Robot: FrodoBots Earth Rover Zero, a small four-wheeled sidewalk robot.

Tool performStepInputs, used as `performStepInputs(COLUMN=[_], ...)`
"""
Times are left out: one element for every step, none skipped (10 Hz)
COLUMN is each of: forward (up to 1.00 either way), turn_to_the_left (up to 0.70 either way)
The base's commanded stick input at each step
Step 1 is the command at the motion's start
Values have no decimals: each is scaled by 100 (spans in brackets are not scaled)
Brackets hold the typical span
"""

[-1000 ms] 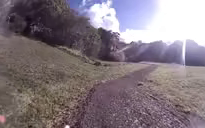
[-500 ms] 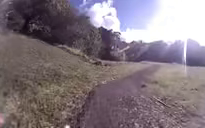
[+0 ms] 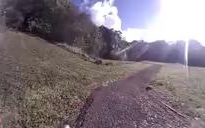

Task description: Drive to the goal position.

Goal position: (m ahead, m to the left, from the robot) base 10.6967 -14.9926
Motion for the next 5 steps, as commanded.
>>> performStepInputs(forward=[70, 70, 70, 70, 70], turn_to_the_left=[0, 0, 0, 0, 0])
